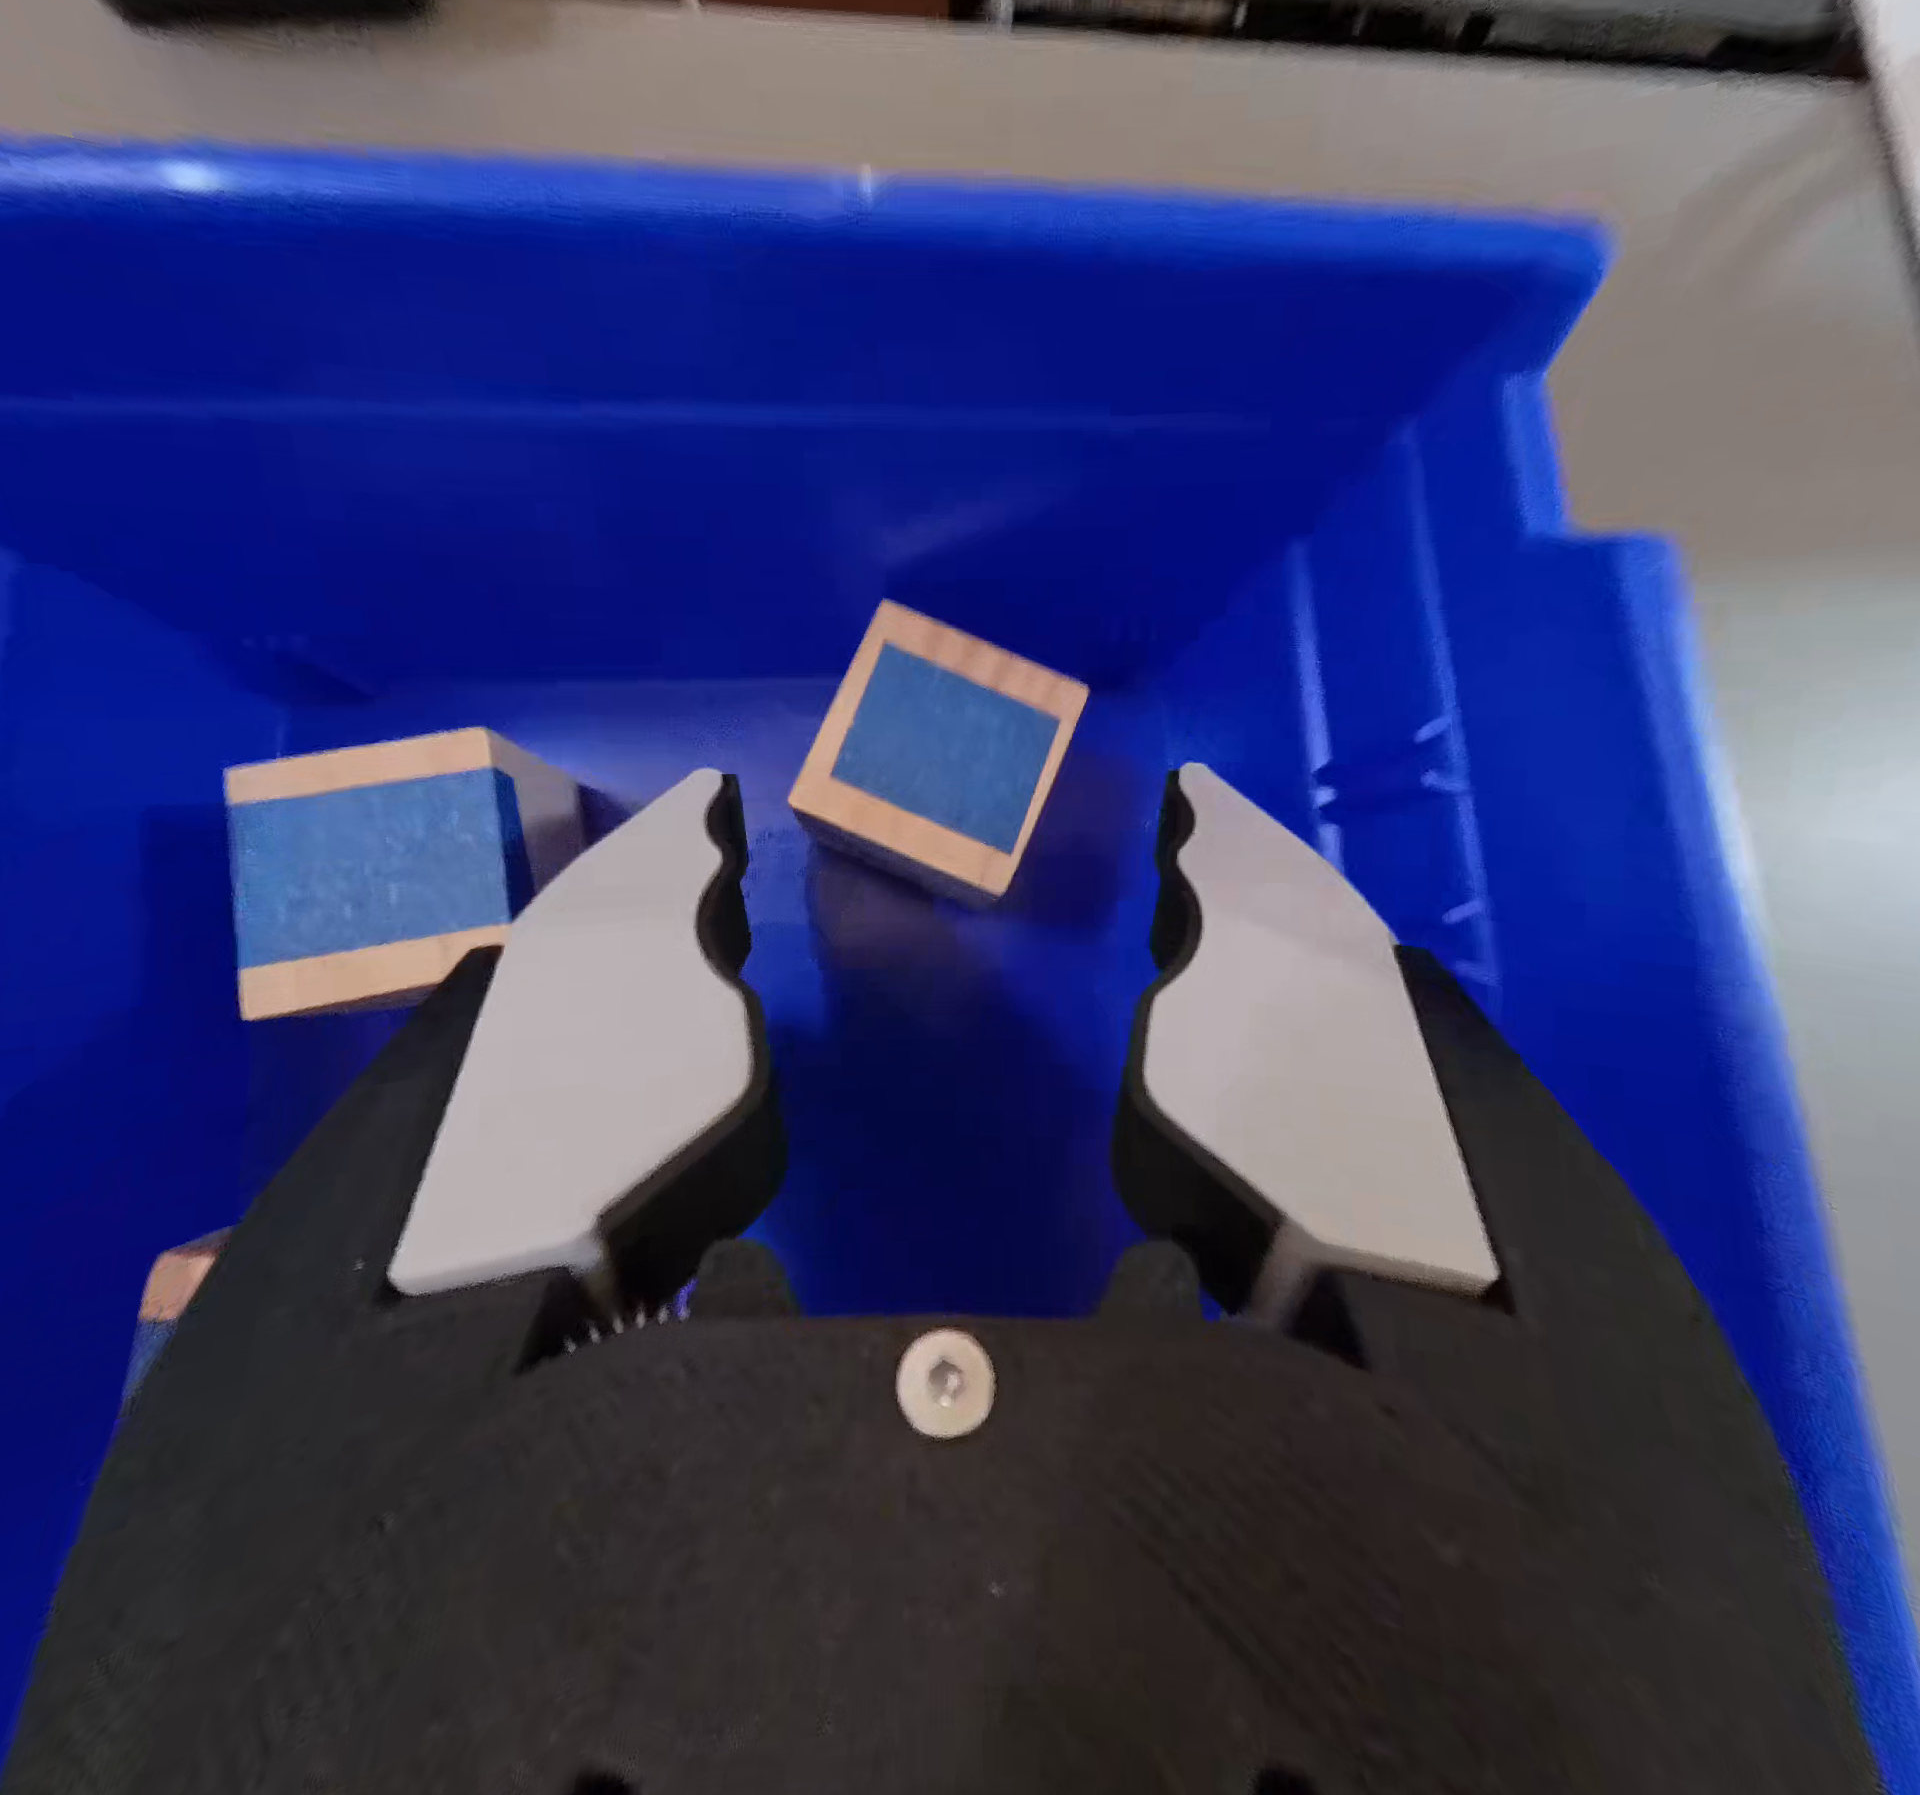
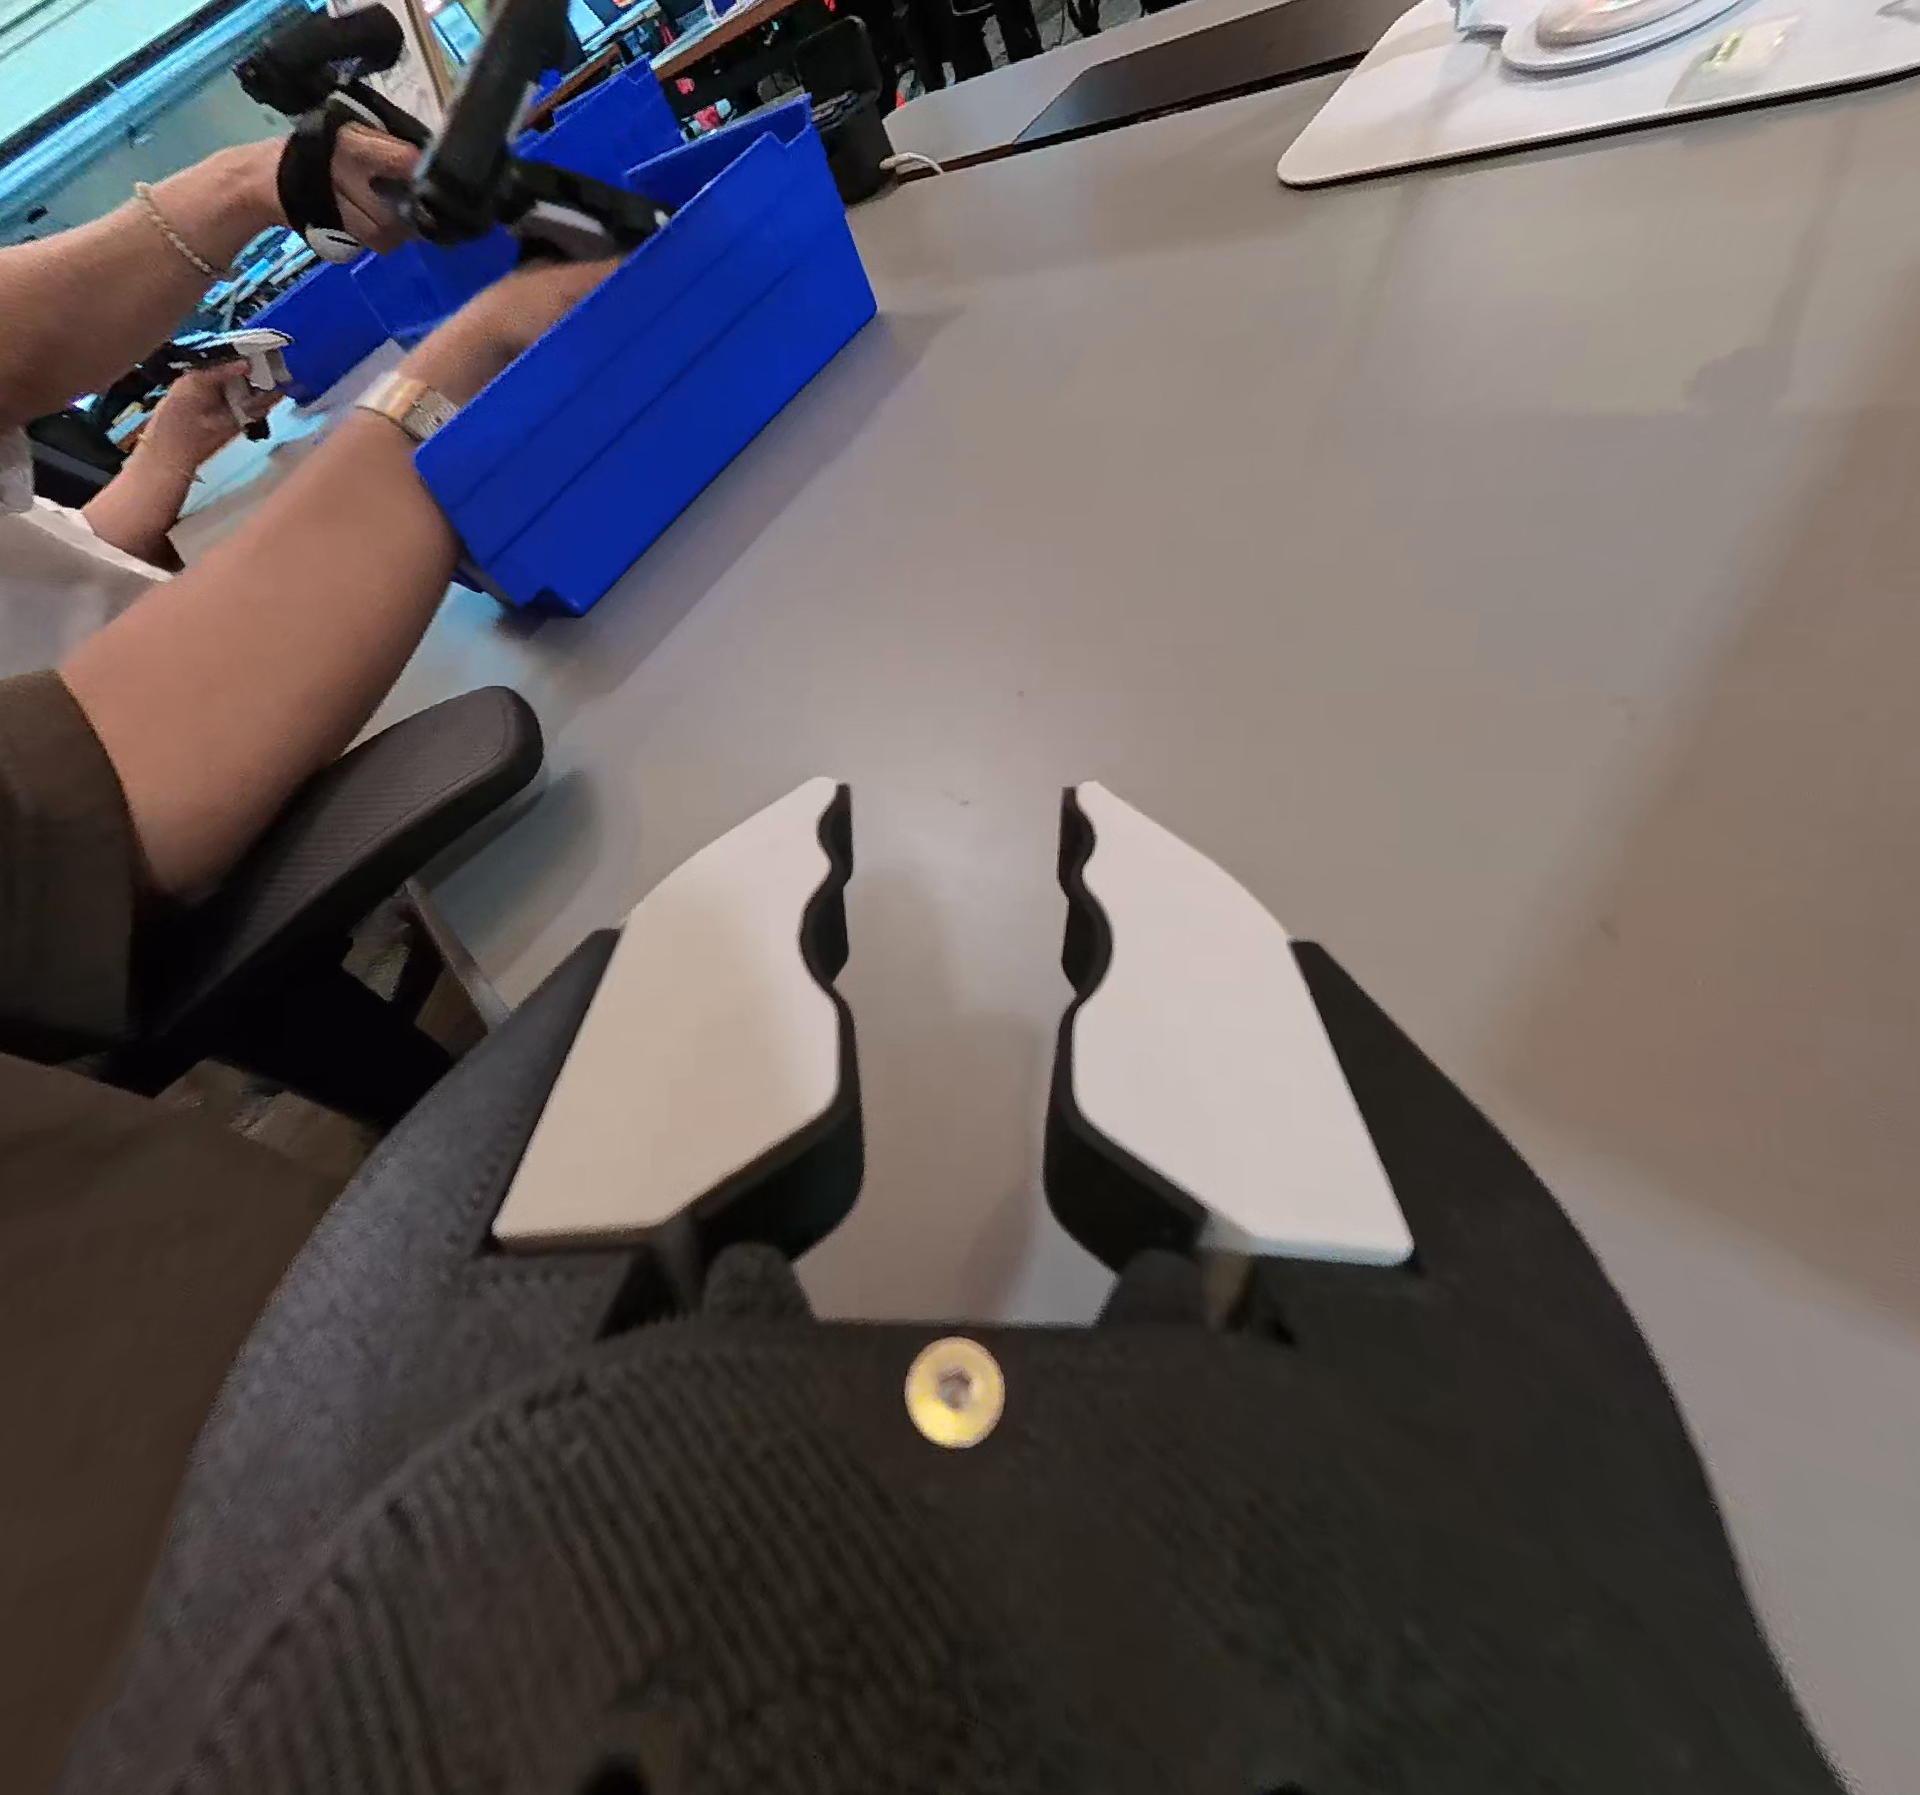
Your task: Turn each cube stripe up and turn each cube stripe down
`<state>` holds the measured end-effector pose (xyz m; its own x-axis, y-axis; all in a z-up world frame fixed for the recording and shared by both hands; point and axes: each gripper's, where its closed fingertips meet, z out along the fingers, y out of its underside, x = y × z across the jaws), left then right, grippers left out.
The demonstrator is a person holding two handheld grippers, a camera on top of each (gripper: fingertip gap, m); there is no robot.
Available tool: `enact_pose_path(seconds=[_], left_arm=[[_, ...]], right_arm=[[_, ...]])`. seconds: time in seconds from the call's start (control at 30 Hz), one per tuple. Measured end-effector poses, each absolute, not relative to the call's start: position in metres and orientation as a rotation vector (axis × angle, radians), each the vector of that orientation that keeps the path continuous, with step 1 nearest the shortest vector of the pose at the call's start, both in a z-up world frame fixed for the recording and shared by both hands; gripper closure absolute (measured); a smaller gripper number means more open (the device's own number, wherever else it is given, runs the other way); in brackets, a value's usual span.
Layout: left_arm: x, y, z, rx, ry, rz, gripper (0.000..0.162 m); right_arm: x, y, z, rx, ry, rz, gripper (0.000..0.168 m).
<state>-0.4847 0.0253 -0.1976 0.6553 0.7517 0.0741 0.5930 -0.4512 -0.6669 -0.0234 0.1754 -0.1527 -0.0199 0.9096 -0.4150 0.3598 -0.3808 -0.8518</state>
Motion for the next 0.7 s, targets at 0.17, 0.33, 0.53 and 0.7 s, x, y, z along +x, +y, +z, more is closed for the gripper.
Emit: enact_pose_path(seconds=[0.17,0.33,0.53,0.7], left_arm=[[-0.483,0.023,-0.203,-2.252,-0.937,0.403,0.115],[-0.488,0.016,-0.152,-2.088,-0.943,0.494,0.116],[-0.466,0.026,-0.059,-1.72,-0.87,0.313,0.116],[-0.396,0.065,0.016,-1.472,-0.62,-0.102,0.117]], right_arm=[[-0.025,0.172,-0.151,-1.752,-1.339,1.436,0.129],[-0.026,0.17,-0.15,-1.729,-1.372,1.427,0.129],[-0.03,0.168,-0.151,-1.729,-1.386,1.456,0.13],[-0.036,0.17,-0.145,-1.685,-1.398,1.485,0.129]])
